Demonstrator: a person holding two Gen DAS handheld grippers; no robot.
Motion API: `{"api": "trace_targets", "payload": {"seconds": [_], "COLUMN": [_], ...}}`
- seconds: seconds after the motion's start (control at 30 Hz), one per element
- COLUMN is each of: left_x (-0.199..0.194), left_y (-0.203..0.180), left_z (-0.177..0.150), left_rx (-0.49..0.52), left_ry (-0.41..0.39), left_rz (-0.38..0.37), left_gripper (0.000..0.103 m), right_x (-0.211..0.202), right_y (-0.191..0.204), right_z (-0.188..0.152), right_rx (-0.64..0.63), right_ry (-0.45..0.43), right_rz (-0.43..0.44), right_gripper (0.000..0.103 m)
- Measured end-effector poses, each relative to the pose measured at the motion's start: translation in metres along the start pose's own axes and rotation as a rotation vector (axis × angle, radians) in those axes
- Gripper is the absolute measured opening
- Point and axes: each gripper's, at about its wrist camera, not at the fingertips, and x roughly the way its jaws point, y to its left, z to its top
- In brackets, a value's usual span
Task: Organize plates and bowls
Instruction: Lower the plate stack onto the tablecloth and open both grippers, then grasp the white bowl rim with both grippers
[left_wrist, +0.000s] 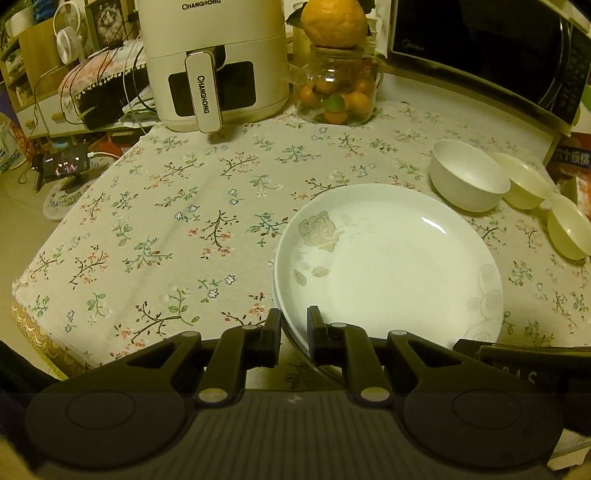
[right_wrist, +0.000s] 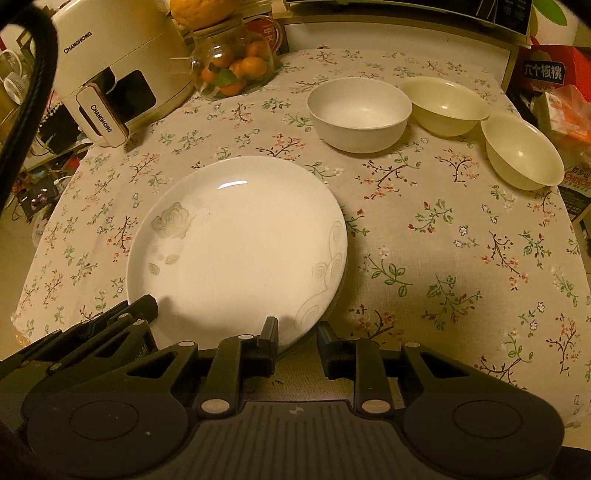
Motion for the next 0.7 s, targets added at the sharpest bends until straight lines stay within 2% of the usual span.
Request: {"api": "trace_targets", "payload": {"seconds": [0.33,0.47,0.6,0.7], "left_x": [0.001,0.0,-0.002,-0.003], "left_y": [0.002,0.012,0.028,0.033], "left_z": [0.003,0.011,0.027,0.045], "left_rx": [0.01,-0.014,-0.069,-0.094], "left_ry": [0.019,0.033,0.031,0.005], "left_rz": [-0.03,-0.042,-0.06,-0.08], "left_gripper": [0.023,0.044,0.053,0.056], "right_x": [0.001,-0.008,-0.019,-0.029], "right_y": [-0.009,-0.018,-0.044,-0.068], "right_z": [0.002,0.009,0.021,0.034], "right_rx": [0.02,0.026,0.099,0.164], "right_ry": [0.01,-0.021,-0.049,-0.085], "right_rz": [0.064,0.075,0.11,0.128], "right_gripper": [0.031,0.034,0.037,0.04]}}
